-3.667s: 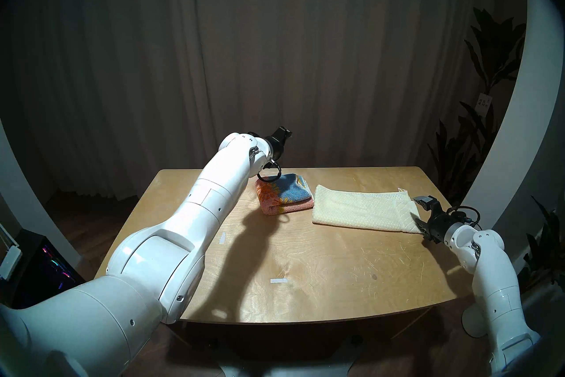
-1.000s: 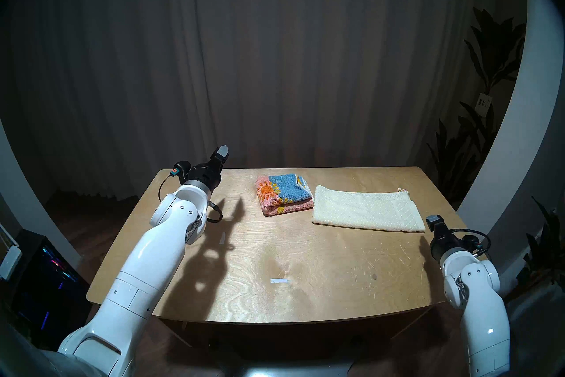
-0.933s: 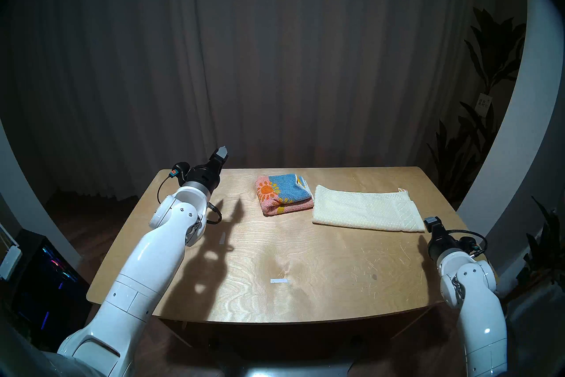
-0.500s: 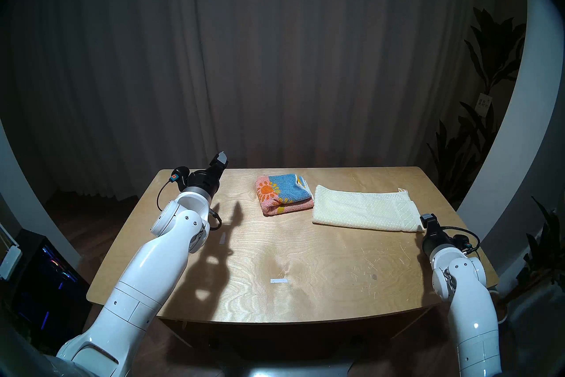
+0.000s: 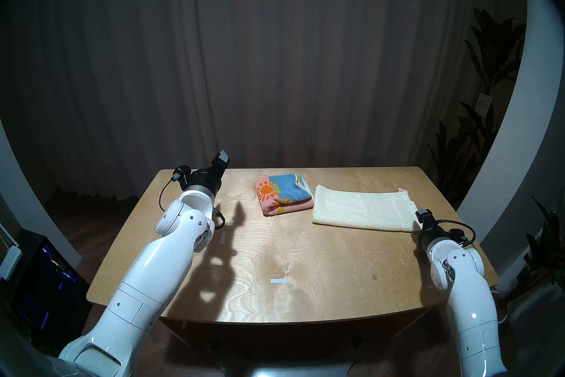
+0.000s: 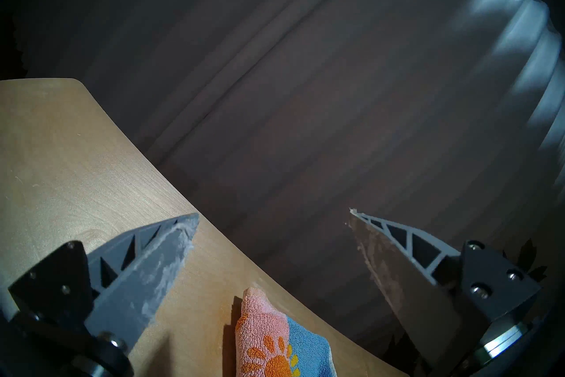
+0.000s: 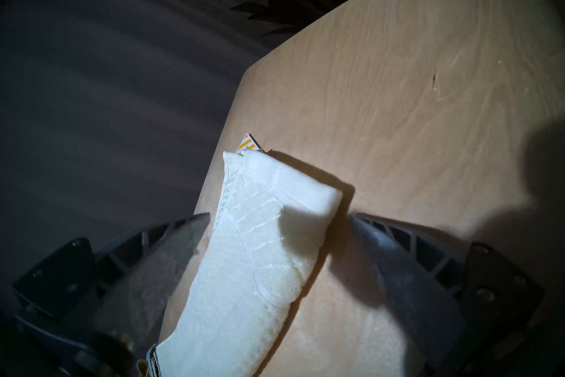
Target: Fold each towel twice and stack them on table
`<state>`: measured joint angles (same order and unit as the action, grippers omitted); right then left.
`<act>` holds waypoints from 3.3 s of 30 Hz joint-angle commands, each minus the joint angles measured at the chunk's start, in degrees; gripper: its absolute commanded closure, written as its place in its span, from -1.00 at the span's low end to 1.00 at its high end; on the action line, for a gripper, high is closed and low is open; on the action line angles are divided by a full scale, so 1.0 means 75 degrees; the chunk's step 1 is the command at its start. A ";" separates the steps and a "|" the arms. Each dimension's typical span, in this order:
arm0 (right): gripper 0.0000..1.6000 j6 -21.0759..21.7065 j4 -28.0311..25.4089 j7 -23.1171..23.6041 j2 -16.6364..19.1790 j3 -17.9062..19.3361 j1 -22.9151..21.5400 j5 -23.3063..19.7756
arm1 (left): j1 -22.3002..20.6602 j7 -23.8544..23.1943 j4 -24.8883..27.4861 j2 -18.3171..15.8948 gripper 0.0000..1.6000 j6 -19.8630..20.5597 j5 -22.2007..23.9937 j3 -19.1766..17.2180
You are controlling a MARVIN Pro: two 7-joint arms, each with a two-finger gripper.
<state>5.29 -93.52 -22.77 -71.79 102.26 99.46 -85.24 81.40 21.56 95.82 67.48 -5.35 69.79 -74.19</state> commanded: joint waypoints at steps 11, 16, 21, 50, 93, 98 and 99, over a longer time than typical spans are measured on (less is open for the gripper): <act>-1.00 0.0273 0.1226 -0.0126 0.0187 -0.0654 -0.1101 0.0109 | -0.0011 0.0447 0.0466 0.0118 -1.00 -0.0274 -0.0232 -0.0074; -0.85 0.0401 0.1526 -0.0047 0.0289 -0.0796 -0.1277 0.0162 | 0.0022 0.0638 0.0482 0.0128 -1.00 -0.0359 -0.0330 -0.0098; 0.03 0.0481 0.1790 0.0091 0.0356 -0.0875 -0.1375 0.0206 | 0.0149 0.0750 0.0527 0.0184 -1.00 -0.0468 -0.0318 -0.0137; 1.00 0.1179 0.1420 0.1224 0.2036 -0.1808 -0.2273 0.1983 | 0.1194 0.1375 0.1361 0.0488 -1.00 -0.1482 -0.0503 -0.0608; 1.00 0.1564 0.1819 0.5348 0.2639 -0.5324 -0.4249 0.5173 | 0.2985 0.1619 0.2544 0.0860 -1.00 -0.2835 -0.0728 -0.1697; 1.00 0.1492 0.1721 0.5757 0.2691 -0.5638 -0.4337 0.5422 | 0.3102 0.1615 0.2588 0.0912 -1.00 -0.2941 -0.0747 -0.1788; 1.00 0.1486 0.1728 0.5809 0.2694 -0.5681 -0.4360 0.5457 | 0.3114 0.1618 0.2597 0.0927 -1.00 -0.2953 -0.0739 -0.1802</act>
<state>17.47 -79.38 17.30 -51.66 61.14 69.47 -45.97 104.02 33.90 113.41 74.37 -26.34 64.90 -86.93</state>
